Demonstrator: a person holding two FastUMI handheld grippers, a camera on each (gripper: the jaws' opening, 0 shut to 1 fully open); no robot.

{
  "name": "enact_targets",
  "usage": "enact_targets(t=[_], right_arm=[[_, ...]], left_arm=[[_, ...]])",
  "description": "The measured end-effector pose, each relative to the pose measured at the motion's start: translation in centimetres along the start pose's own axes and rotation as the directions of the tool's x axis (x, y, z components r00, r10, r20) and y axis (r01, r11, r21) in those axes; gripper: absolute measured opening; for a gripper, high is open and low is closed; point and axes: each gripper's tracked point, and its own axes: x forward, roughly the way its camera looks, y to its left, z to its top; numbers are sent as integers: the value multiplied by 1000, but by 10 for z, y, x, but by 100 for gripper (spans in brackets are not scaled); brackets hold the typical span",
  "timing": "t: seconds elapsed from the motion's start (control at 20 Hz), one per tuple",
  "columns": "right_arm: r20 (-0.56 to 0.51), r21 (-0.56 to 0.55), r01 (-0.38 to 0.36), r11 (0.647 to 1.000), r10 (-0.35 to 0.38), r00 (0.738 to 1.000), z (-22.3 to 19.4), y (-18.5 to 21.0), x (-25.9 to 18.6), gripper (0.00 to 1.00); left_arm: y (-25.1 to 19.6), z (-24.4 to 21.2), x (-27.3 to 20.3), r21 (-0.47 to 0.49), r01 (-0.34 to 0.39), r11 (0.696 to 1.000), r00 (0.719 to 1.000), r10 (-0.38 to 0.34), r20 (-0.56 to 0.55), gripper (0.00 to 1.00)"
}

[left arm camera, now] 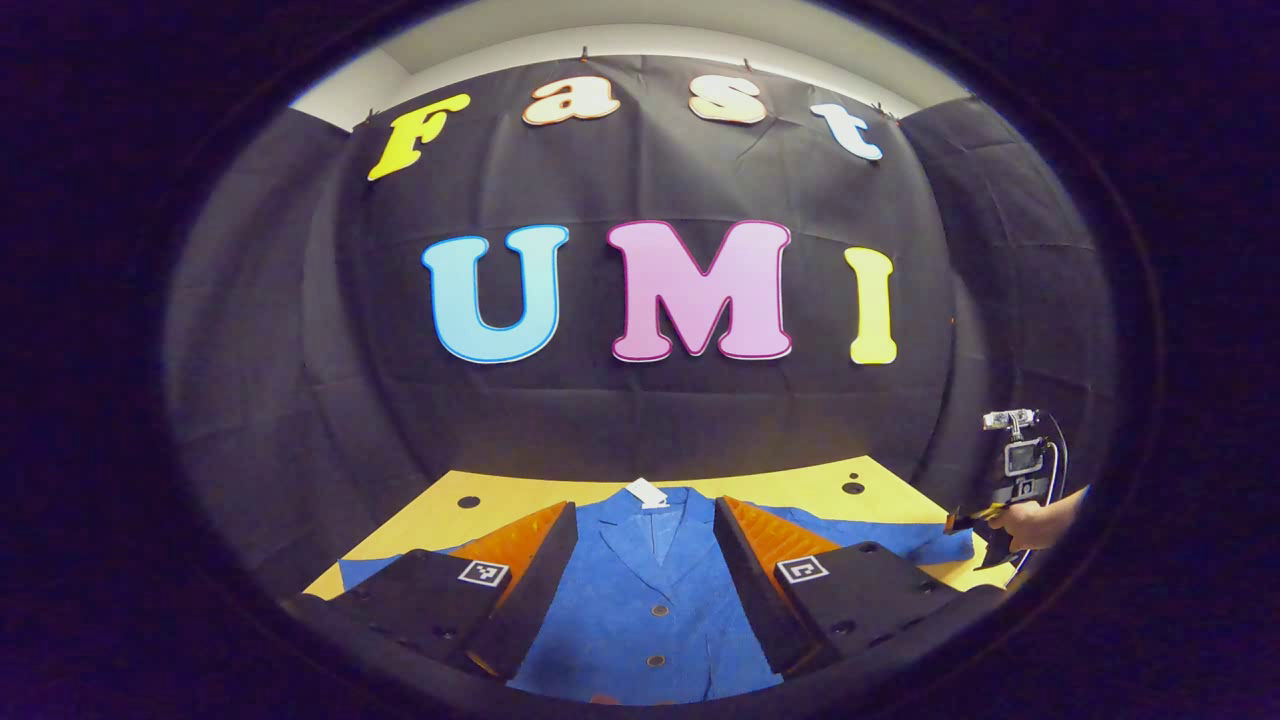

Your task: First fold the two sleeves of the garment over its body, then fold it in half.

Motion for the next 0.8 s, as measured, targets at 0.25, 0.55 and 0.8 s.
enact_targets(t=[0.25, 0.55, 0.8], right_arm=[[-127, 49, -85, 995, 91, 988, -23, 2, 7, 100], [-117, 68, -123, 990, 130, 985, -25, 33, 23, 59], [-100, -7, -103, 995, 102, 990, -22, 51, 17, 10]], left_arm=[[-36, 12, 8, 17, 78, 997, 997, -78, 12, 79], [-40, 12, 7, 20, 120, 993, 993, -120, 12, 80], [-19, -5, 7, -29, 91, 995, 995, -92, -36, 80]])
